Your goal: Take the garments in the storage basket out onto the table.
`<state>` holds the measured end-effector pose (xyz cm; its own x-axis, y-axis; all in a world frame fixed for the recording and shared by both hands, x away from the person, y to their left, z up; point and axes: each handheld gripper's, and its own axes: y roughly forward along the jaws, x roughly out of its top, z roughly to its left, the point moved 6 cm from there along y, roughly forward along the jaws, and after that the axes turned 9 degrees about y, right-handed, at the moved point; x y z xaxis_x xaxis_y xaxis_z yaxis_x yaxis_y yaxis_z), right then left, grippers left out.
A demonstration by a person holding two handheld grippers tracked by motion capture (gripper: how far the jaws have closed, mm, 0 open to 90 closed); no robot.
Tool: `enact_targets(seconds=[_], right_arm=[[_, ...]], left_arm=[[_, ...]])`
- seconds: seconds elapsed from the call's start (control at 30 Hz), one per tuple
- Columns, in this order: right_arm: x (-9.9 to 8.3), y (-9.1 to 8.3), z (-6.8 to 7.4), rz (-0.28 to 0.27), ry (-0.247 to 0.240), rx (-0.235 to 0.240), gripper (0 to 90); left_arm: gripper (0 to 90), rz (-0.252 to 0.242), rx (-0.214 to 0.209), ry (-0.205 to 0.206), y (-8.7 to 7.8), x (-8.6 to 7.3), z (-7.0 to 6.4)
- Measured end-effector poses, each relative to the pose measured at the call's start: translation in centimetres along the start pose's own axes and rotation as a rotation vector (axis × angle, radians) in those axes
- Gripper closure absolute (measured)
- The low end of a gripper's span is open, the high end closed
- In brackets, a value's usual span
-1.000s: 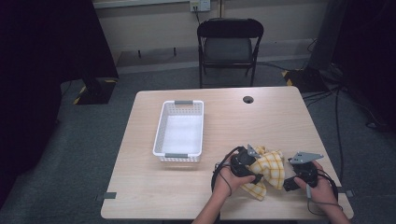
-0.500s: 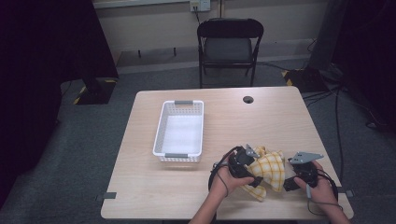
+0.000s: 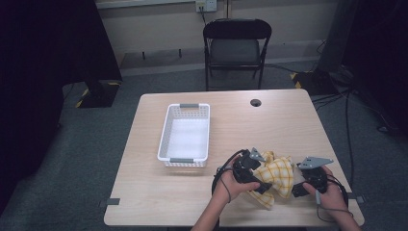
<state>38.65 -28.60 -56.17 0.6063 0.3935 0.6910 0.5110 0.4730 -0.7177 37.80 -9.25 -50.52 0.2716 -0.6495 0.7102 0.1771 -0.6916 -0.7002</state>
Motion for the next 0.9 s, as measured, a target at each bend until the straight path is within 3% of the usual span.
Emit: enact_targets(seconds=[0.47, 0.9], right_arm=[[0.0, 0.0, 0.0, 0.0, 0.0, 0.0, 0.0], [0.0, 0.0, 0.0, 0.0, 0.0, 0.0, 0.0]], left_arm=[[3.1, -0.071, -0.024, -0.016, -1.6, -0.1, 0.1], [2.7, -0.093, 0.001, -0.036, -2.8, -1.4, 0.6]])
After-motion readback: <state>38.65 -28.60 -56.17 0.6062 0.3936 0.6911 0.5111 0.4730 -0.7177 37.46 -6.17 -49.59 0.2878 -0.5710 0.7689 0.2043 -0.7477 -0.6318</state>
